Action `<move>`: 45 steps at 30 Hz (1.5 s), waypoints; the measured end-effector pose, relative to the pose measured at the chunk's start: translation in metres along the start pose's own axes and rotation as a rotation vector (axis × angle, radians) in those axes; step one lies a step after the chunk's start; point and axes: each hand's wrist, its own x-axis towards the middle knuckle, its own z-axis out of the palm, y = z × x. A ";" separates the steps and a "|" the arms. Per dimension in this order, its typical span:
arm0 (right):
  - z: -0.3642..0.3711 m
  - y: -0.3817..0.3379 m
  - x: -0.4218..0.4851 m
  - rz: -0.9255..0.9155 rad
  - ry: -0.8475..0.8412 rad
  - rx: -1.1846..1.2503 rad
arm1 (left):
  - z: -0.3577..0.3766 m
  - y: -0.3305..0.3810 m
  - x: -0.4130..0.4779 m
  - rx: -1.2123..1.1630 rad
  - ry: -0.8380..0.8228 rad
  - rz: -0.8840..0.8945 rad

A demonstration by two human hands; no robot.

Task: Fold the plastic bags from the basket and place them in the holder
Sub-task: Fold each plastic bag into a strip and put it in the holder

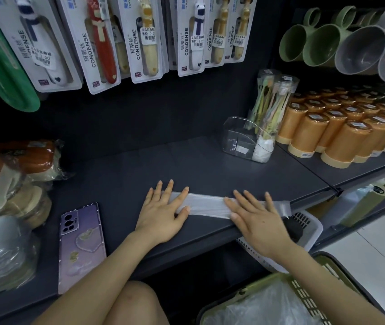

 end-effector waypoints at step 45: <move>-0.100 -0.019 0.004 0.697 -0.052 2.173 | -0.010 0.073 -0.022 -0.566 0.445 0.119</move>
